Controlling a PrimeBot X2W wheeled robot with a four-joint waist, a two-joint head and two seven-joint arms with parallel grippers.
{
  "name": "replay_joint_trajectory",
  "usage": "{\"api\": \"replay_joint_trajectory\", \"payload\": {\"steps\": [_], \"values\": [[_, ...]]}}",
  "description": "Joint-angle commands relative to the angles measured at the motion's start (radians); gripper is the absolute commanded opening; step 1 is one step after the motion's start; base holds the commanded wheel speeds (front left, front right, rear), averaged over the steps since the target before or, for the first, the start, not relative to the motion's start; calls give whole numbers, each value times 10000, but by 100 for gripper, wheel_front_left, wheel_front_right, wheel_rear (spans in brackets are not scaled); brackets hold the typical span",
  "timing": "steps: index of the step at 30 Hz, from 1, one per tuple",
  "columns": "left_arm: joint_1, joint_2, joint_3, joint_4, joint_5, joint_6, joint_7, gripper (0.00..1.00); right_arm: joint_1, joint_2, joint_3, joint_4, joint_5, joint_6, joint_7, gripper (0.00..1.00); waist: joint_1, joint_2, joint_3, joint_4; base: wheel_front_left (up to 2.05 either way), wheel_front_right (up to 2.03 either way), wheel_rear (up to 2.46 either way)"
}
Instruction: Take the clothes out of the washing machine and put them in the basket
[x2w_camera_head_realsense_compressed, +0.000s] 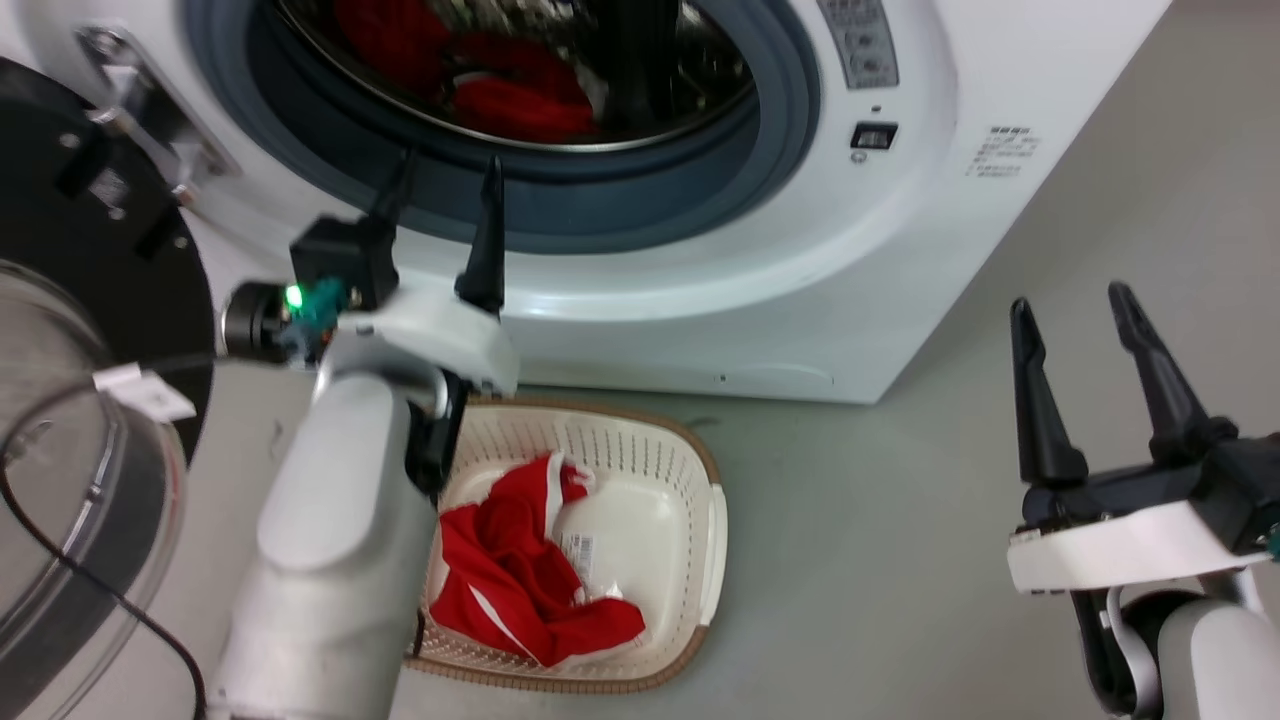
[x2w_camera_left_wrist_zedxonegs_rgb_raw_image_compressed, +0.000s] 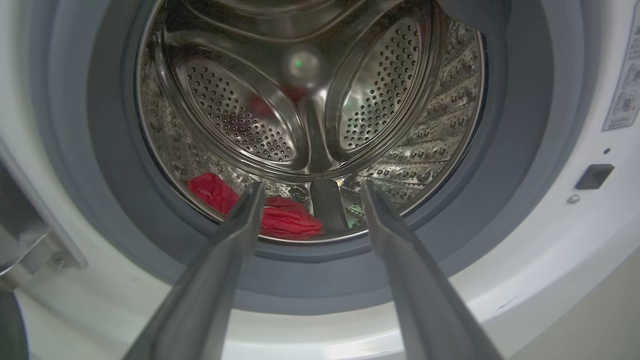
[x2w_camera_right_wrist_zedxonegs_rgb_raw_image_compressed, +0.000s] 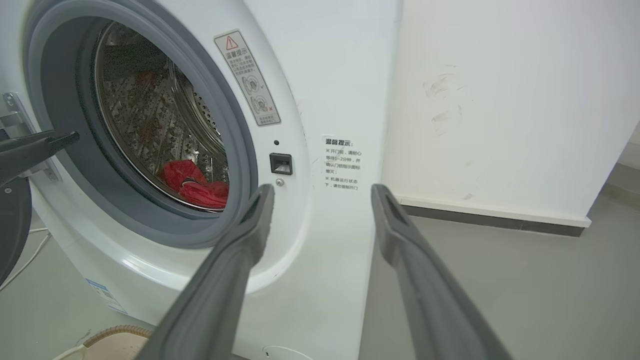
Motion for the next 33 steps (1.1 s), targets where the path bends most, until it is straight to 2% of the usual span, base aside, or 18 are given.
{"api": "replay_joint_trajectory", "payload": {"steps": [1, 11, 15, 22, 26, 27, 33], "values": [[-501, 79, 12, 278, 68, -37, -25, 100, -252, 10, 33, -147, -35, -3, -21, 100, -1, 0, 745, -186, 0, 0, 0], [-3949, 679, 87, 2969, 210, -80, 16, 100, -1118, 12, 577, -718, 191, -3, -206, 100, -1, 0, 2353, -972, 0, 0, 0], [-5282, 1000, -24, 3951, 356, -54, 415, 100, -1231, 13, 806, -801, 379, -3, -338, 100, -1, 0, 2874, -1310, 0, 0, 0], [-7179, 1921, -437, 5273, 844, -34, 1688, 100, -1402, 12, 1605, -632, 859, -5, -728, 100, -1, 0, 3661, -2098, 0, 0, 0], [-8080, 2501, -855, 5812, 1278, -106, 2745, 100, -1460, 13, 1960, -501, 1209, -3, -947, 100, -1, 0, 4139, -2564, 0, 0, 0], [-8644, 2882, -1148, 6102, 1524, -166, 3508, 100, -1479, 13, 2140, -340, 1398, -5, -1101, 100, -1, 0, 4394, -2888, 0, 0, 0], [-9323, 3476, -1494, 6460, 1827, -249, 4860, 100, -1575, 15, 2420, -139, 1706, -5, -1261, 100, -1, 0, 4781, -3379, 0, 0, 0]]}}
